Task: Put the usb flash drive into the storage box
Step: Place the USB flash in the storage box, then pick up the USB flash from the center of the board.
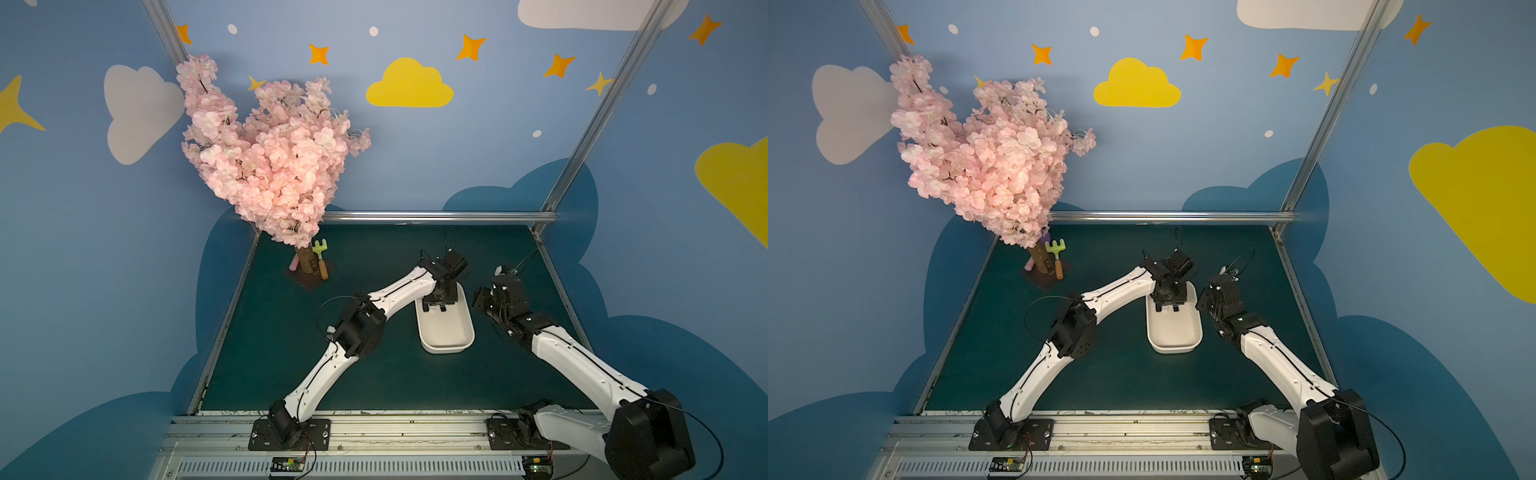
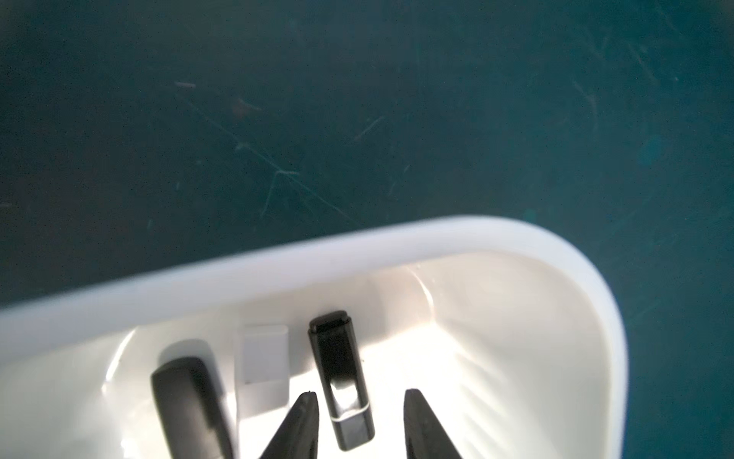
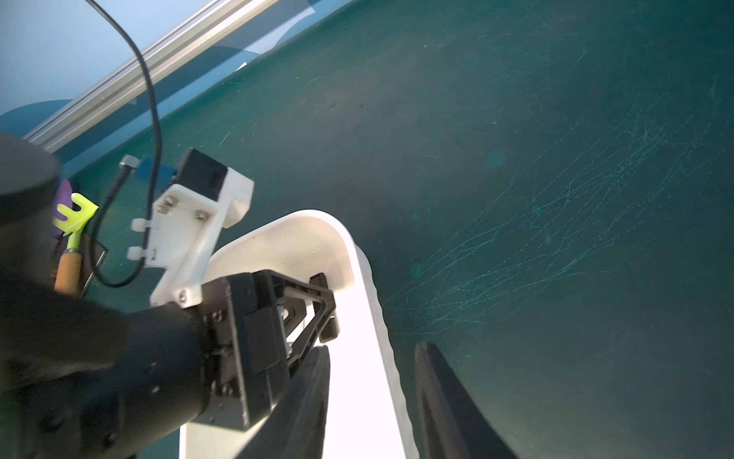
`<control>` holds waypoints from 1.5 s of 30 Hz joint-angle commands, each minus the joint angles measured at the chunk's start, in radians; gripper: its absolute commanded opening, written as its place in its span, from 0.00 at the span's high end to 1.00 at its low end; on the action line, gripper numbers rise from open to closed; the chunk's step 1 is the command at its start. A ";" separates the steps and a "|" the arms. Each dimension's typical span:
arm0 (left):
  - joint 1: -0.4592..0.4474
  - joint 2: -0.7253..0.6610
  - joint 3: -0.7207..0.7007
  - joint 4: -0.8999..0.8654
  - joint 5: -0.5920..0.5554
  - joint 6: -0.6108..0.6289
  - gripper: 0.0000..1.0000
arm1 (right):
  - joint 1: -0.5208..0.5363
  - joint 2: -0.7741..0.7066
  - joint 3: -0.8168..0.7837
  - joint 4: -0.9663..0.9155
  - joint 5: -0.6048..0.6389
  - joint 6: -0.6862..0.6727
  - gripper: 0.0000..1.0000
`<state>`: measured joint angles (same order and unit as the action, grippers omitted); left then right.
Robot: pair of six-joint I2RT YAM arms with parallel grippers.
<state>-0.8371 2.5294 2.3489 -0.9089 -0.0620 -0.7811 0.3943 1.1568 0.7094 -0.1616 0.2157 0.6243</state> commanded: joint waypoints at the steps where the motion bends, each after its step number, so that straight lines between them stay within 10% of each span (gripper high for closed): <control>1: -0.008 -0.138 -0.023 -0.056 -0.049 0.045 0.61 | -0.005 -0.013 0.015 -0.016 0.002 0.000 0.59; 11: 0.025 -0.707 -0.609 0.032 -0.172 0.108 0.60 | -0.003 -0.041 0.002 0.016 -0.068 -0.016 0.60; 21: 0.234 -1.418 -1.248 -0.005 -0.190 0.140 0.54 | 0.116 0.147 0.126 0.090 -0.463 -0.250 0.64; 32: 0.369 -1.824 -1.393 -0.083 -0.262 0.200 0.46 | 0.404 0.607 0.521 -0.112 -0.662 -0.806 0.62; 45: 0.394 -1.881 -1.424 -0.067 -0.245 0.201 0.41 | 0.543 0.969 0.887 -0.378 -0.668 -1.303 0.62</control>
<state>-0.4511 0.6559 0.9329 -0.9859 -0.3073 -0.5903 0.9073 2.0804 1.5337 -0.4267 -0.4492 -0.5365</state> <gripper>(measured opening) 0.589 0.381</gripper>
